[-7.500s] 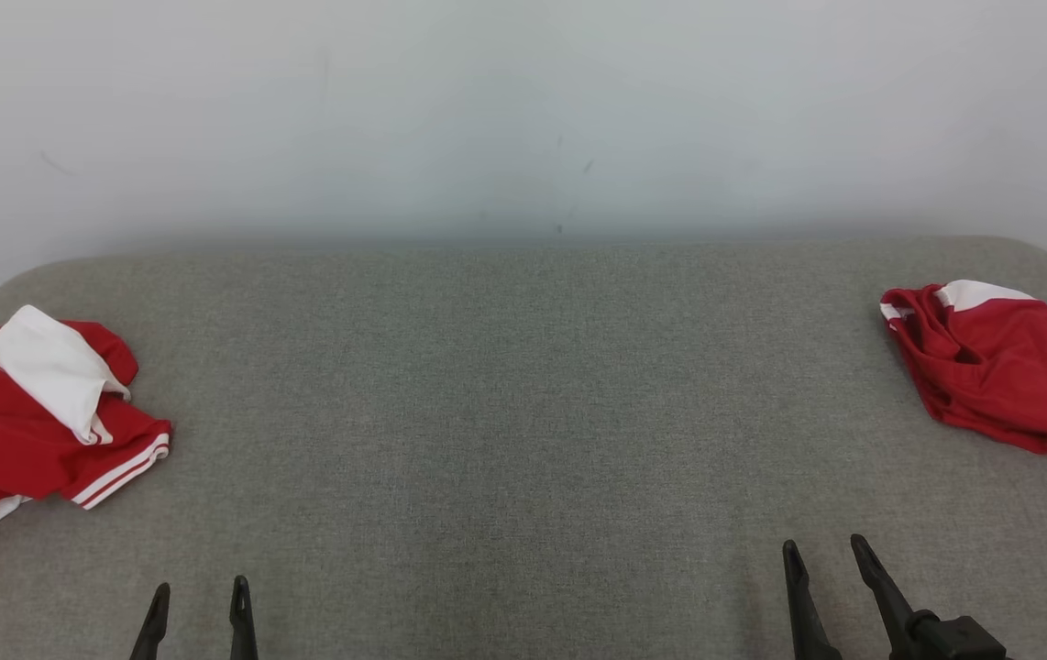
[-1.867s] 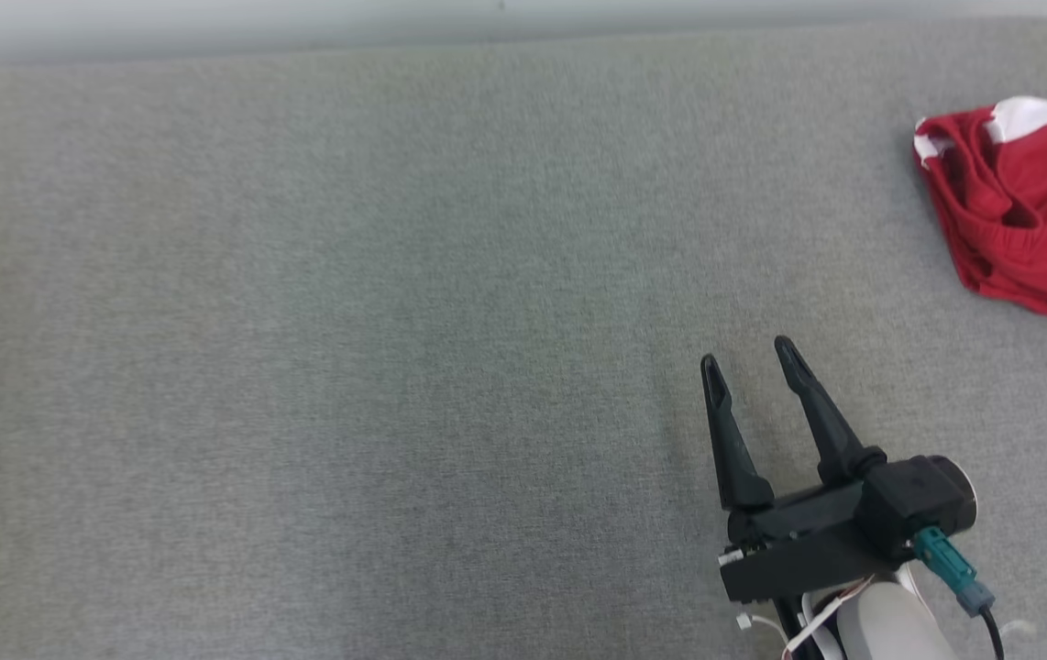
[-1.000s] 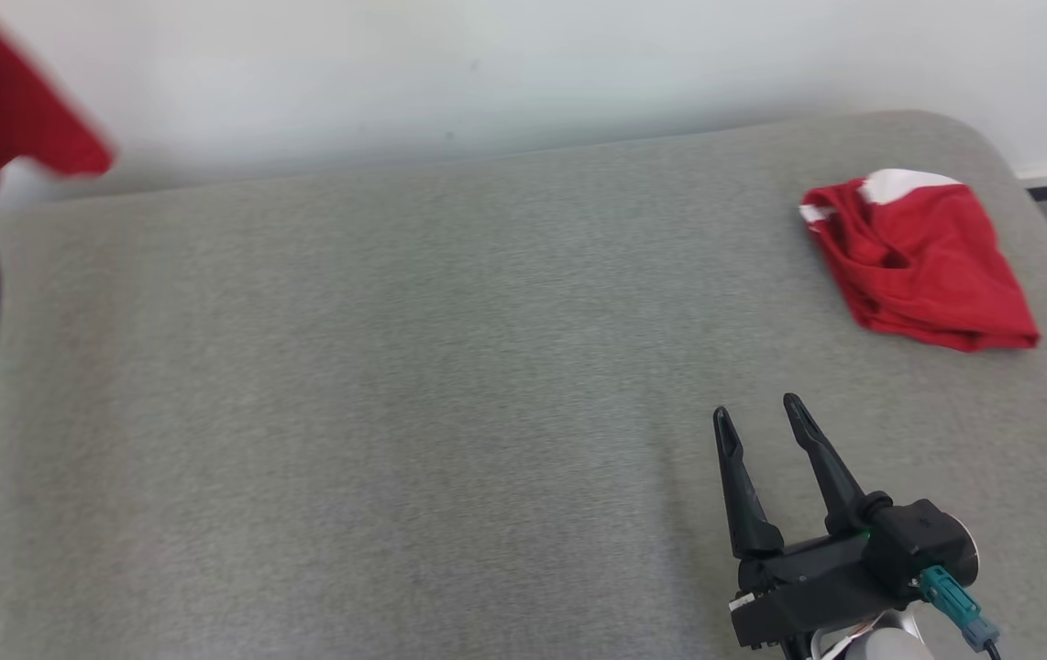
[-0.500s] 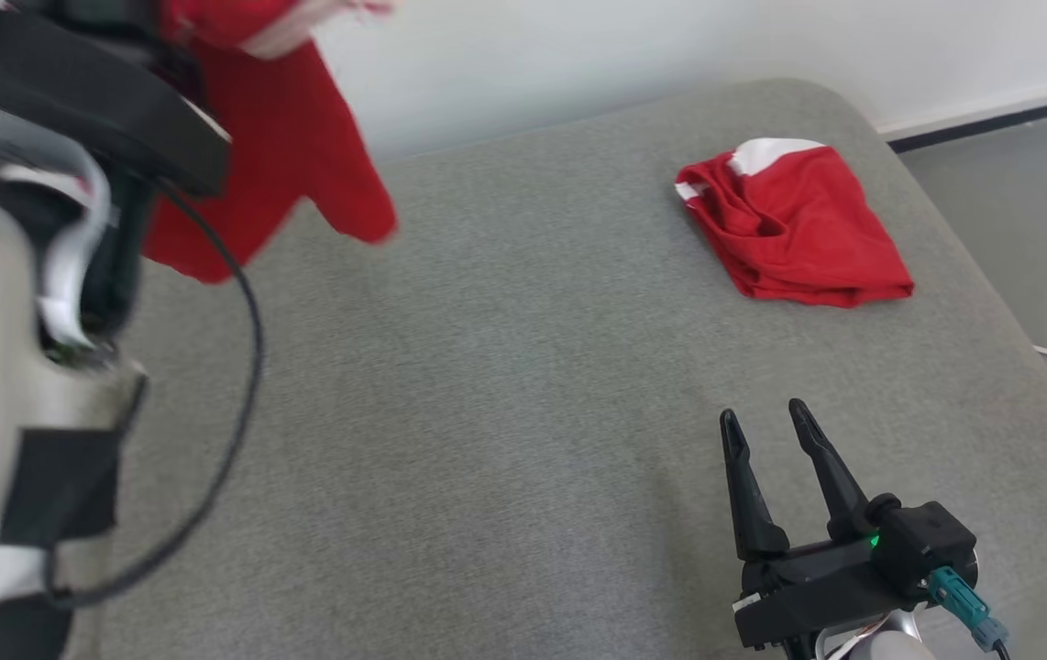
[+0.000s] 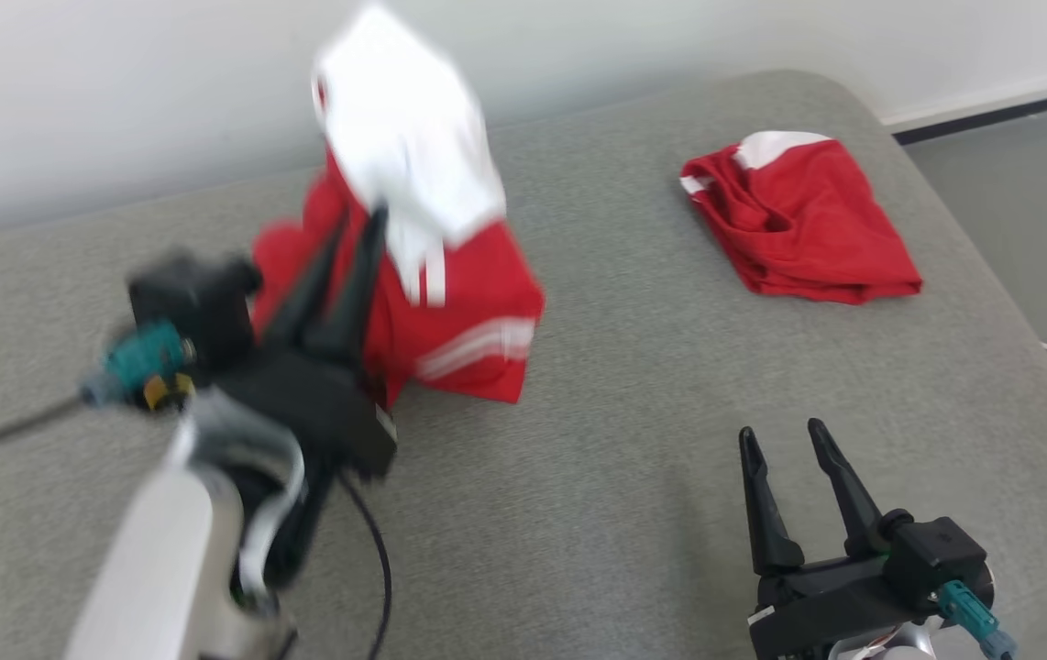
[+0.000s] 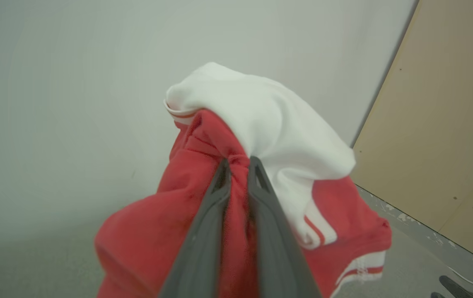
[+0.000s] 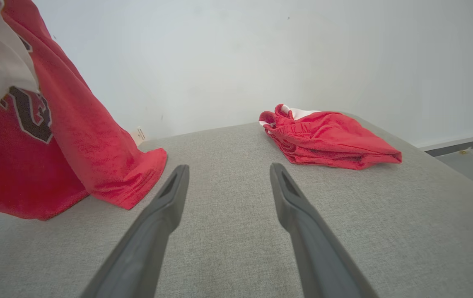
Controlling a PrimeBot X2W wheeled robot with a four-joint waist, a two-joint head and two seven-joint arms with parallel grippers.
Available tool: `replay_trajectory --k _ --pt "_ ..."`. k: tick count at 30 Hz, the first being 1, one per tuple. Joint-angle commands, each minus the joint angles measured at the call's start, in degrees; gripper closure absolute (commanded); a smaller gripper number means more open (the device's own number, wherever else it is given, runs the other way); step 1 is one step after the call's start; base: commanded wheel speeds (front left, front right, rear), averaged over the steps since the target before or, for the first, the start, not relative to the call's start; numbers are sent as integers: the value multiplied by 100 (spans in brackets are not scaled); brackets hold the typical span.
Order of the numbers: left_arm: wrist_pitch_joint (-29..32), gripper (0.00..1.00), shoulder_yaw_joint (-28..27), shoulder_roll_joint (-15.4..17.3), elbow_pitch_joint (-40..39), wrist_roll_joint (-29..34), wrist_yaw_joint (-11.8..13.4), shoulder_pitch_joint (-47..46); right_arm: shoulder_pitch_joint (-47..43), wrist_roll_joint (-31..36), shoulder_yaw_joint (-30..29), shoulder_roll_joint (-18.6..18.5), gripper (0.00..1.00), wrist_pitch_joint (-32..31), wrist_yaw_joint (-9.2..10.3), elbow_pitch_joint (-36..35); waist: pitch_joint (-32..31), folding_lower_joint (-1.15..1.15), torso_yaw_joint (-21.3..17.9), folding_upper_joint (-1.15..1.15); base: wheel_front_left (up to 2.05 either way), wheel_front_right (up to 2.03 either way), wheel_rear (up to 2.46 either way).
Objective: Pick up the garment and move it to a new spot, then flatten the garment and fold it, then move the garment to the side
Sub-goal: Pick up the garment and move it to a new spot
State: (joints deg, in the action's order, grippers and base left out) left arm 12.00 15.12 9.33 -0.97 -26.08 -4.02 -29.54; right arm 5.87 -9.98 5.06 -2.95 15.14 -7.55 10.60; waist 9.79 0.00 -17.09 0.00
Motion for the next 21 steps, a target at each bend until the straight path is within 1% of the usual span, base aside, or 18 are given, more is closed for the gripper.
replay_trajectory --k 1,2,4,8,12,16,17,18,21 --pt "-55 100 0 -35 71 -125 18 205 1 45 15 12 0 11 11 23 1 0 118 0 0 0 0" --pt "-85 100 -19 -58 184 -191 19 381 18 45 24 10 0 10 12 35 1 0 146 0 0 0 0" --pt "-198 100 -45 -7 416 -212 11 639 64 37 31 9 0 10 12 56 15 0 198 0 0 0 0" --pt "-451 100 -24 -59 962 -311 -25 1071 92 37 73 9 0 10 11 81 41 0 275 0 0 0 0" --pt "-728 100 96 -124 1530 -301 -100 1246 112 37 77 10 0 10 11 104 65 0 317 0 0 0 0" --pt "-982 100 289 -190 2038 -174 -149 1201 130 54 62 10 0 11 11 151 56 0 378 0 0 0 0" --pt "-1088 72 346 -198 2116 -106 -168 1135 139 59 57 11 0 10 11 163 44 0 401 0 0 0 0" --pt "-1160 0 398 -223 2191 -72 -183 1093 142 67 57 11 0 10 12 169 27 0 424 0 0 0 0" --pt "-1469 0 431 -270 2215 -37 -198 956 126 101 32 9 0 10 12 167 -54 0 506 0 0 0 0"
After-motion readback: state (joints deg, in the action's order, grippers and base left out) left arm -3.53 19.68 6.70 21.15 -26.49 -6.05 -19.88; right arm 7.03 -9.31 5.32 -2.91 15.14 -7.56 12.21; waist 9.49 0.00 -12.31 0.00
